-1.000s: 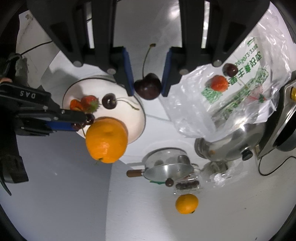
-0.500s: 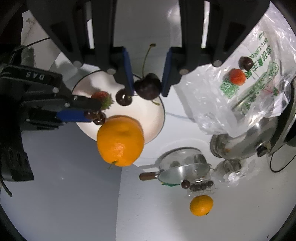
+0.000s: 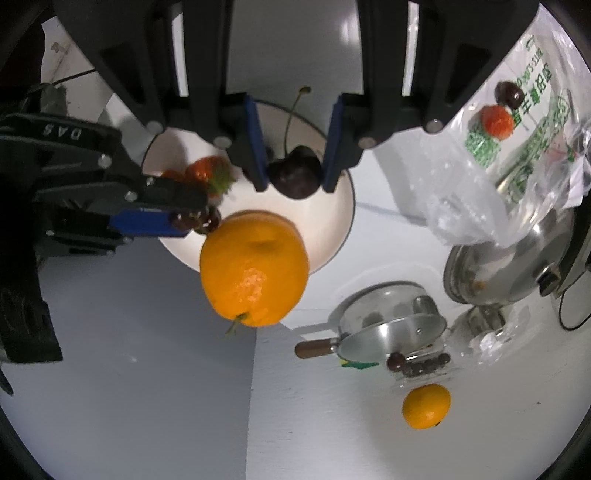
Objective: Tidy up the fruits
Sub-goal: 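Lower the dark cherry onto the plate and open the left gripper, then lower the dark cherry onto the plate and open the right gripper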
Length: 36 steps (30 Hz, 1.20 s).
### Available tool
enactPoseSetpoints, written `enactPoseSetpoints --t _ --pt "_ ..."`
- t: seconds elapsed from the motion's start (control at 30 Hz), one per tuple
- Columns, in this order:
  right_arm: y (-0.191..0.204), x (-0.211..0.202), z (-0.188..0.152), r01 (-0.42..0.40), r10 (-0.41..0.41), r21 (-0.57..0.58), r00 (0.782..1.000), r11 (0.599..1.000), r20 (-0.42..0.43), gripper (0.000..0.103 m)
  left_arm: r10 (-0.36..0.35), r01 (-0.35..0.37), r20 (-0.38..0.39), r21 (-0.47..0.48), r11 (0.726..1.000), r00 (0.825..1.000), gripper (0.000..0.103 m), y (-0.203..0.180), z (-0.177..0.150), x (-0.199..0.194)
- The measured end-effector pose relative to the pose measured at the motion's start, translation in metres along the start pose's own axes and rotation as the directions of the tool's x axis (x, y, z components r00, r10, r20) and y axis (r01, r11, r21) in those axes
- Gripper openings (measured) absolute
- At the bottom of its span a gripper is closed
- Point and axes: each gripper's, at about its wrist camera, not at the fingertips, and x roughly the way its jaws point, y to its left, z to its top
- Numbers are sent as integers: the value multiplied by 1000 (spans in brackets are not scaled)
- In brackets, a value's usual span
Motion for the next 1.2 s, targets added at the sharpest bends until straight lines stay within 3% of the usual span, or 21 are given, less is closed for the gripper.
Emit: enactPoseSetpoints --t 0.7,1.2 --pt "-2 13 8 22 -22 -3 999 1000 -29 29 -28 27 -28 -28 999 999 32 21 14 38" --pt "28 21 13 15 -16 -42 999 999 -35 29 3 -1 27 -60 998 1000 36 42 3 -6"
